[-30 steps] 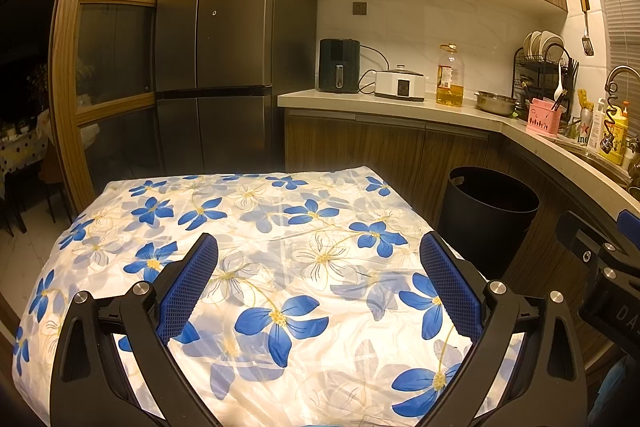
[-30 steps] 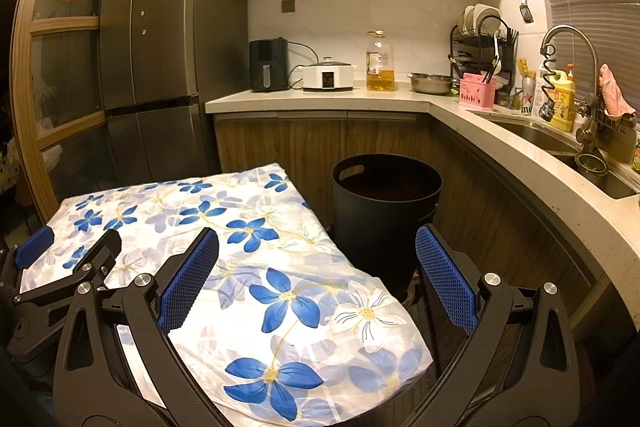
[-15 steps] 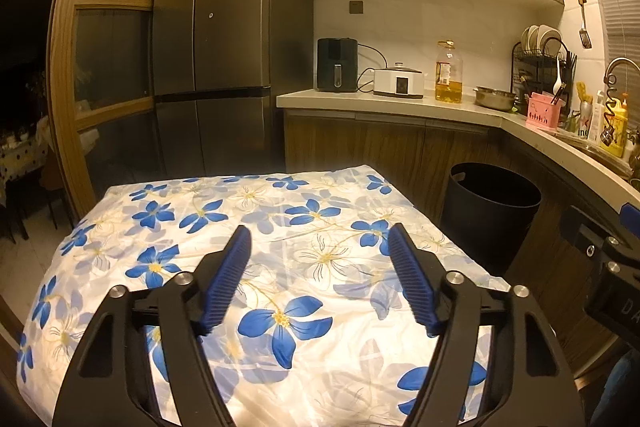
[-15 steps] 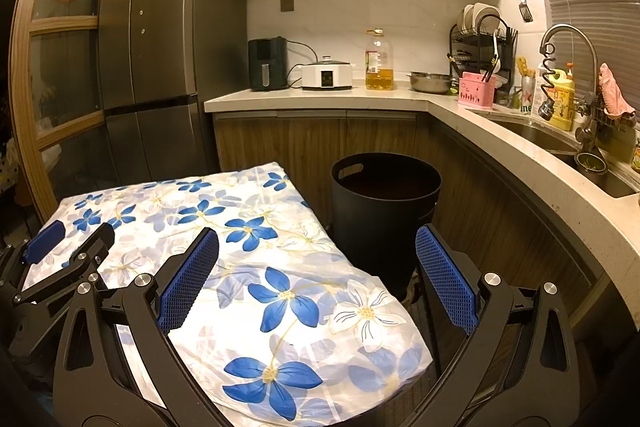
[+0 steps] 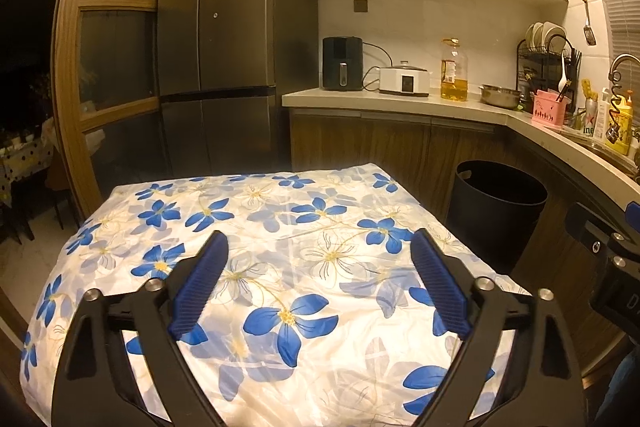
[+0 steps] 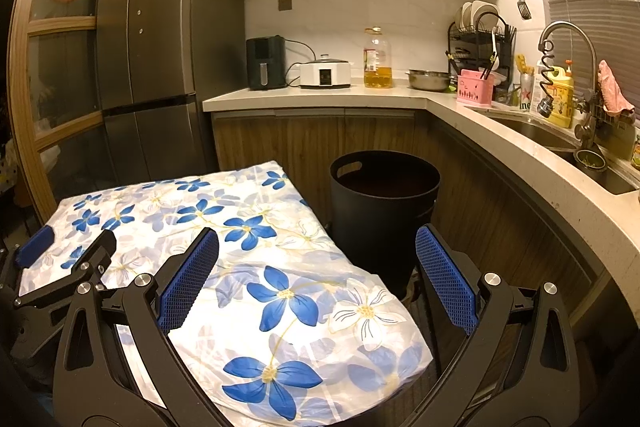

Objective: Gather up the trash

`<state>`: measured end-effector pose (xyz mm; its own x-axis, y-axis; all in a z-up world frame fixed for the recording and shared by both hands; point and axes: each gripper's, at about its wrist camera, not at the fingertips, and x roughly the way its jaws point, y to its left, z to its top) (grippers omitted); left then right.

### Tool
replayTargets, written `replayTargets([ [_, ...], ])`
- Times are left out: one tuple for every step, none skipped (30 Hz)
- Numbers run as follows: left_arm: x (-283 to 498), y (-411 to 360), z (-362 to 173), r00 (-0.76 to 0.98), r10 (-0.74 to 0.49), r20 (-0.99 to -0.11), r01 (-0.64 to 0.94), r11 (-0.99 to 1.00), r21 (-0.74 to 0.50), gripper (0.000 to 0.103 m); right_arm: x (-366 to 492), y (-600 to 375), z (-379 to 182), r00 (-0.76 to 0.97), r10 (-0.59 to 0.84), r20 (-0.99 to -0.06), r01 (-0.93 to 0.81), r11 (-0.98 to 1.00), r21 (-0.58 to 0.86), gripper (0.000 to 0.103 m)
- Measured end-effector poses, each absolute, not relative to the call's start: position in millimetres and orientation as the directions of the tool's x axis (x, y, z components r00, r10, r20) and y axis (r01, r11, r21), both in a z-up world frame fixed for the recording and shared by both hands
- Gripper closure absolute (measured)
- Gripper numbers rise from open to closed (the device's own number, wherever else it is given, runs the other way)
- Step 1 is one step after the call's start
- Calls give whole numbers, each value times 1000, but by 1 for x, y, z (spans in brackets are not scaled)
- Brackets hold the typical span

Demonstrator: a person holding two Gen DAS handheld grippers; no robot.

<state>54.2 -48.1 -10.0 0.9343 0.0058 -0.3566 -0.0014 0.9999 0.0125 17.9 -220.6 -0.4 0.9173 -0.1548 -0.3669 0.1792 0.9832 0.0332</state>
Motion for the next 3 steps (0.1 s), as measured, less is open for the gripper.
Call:
replayTargets([
  [54,-47,-10,934,11,-356,-7,1000,12,6,18,-221,-1,917,-156,-367,181,983,34,5],
  [53,-47,-9,936,13,-352,-10,1000,8,6,18,-221,-1,917,-157,-368,182,983,34,5],
  [54,-46,-9,936,14,-351,-13,1000,4,6,19,-221,-2,916,-156,-369,182,983,36,5],
])
